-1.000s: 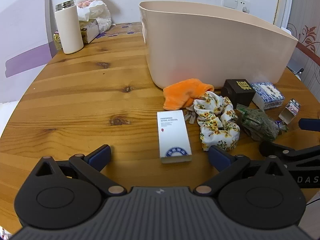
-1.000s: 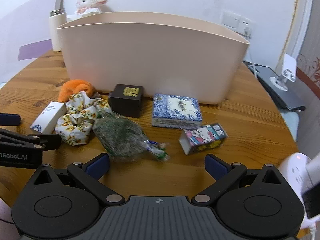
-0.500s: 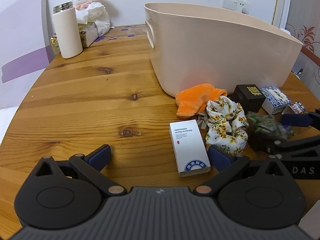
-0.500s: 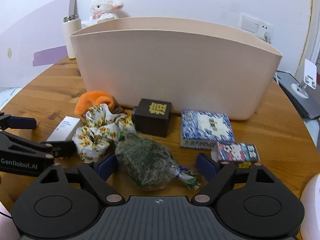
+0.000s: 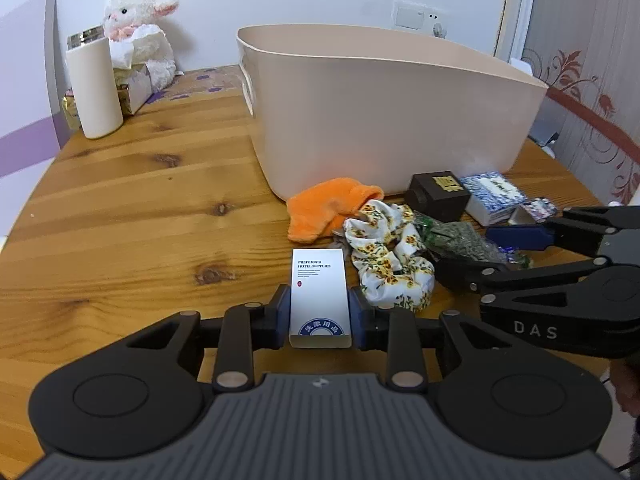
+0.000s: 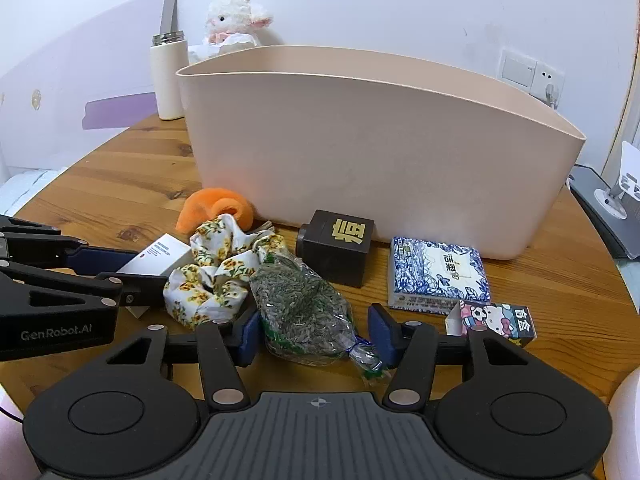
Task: Organize objects
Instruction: 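Carry the white box and green bag into the basket and release both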
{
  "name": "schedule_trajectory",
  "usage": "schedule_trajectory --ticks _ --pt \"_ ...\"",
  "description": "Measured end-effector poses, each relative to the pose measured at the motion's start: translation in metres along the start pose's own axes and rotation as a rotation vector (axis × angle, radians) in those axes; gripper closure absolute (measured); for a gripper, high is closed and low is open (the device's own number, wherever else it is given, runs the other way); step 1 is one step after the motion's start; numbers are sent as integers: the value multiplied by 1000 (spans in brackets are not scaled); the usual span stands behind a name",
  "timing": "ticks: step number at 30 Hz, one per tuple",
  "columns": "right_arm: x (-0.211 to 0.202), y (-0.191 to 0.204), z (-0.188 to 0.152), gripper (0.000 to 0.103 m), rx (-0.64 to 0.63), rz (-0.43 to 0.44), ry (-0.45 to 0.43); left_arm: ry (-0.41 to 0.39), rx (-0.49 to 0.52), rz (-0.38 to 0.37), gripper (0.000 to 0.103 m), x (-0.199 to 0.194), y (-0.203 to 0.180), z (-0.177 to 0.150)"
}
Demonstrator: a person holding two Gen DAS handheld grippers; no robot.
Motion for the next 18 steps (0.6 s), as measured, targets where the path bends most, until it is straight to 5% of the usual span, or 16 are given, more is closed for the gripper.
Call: schedule_trajectory --ticks 2,3,11,18 --pt "-4 0 -2 53 6 -1 -9 1 -8 -13 70 -3 -1 -2" --pt "-6 -1 -2 64 9 1 -15 -1 -8 -13 70 -6 -3 -3" --pt "-27 -9 -1 65 41 -11 -73 -56 -7 2 70 -32 -4 5" --pt "-57 -19 27 65 44 -31 -186 -171 2 16 70 -61 -5 42"
Point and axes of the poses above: each gripper's, at about its wrist camera, not at the fingertips, and x roughly the way its jaws point, y to its left, z to its top, the point moved 3 cm from there along x, roughly the way its jaws point, and after that the axes turned 4 degrees about x, right-handed, at the moved point
